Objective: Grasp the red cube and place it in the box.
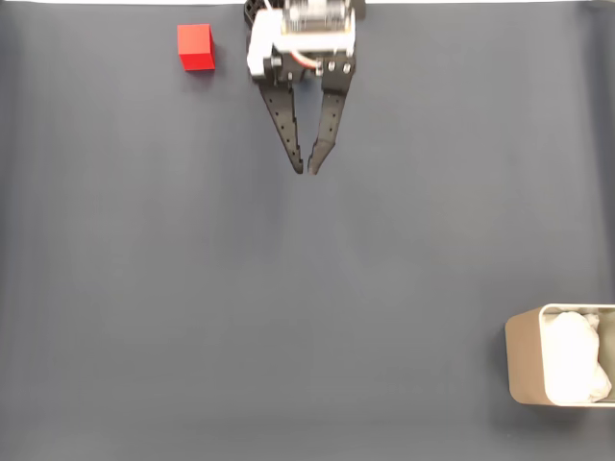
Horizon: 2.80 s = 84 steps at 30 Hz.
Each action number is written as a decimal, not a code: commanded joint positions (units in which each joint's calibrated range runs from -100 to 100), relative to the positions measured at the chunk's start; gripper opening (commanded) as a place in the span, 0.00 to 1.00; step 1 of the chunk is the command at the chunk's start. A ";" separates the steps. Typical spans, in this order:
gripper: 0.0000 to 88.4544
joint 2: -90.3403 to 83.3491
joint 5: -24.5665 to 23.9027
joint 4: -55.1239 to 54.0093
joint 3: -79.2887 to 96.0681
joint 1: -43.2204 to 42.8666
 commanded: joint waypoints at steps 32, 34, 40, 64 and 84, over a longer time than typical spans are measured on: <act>0.00 20.31 2.34 17.30 -32.14 12.06; 0.00 21.09 2.34 17.71 -32.78 14.12; 0.00 22.13 1.86 18.03 -32.69 20.94; 0.00 25.42 1.95 20.66 -32.87 52.19; 0.00 24.38 2.74 22.79 -27.03 65.33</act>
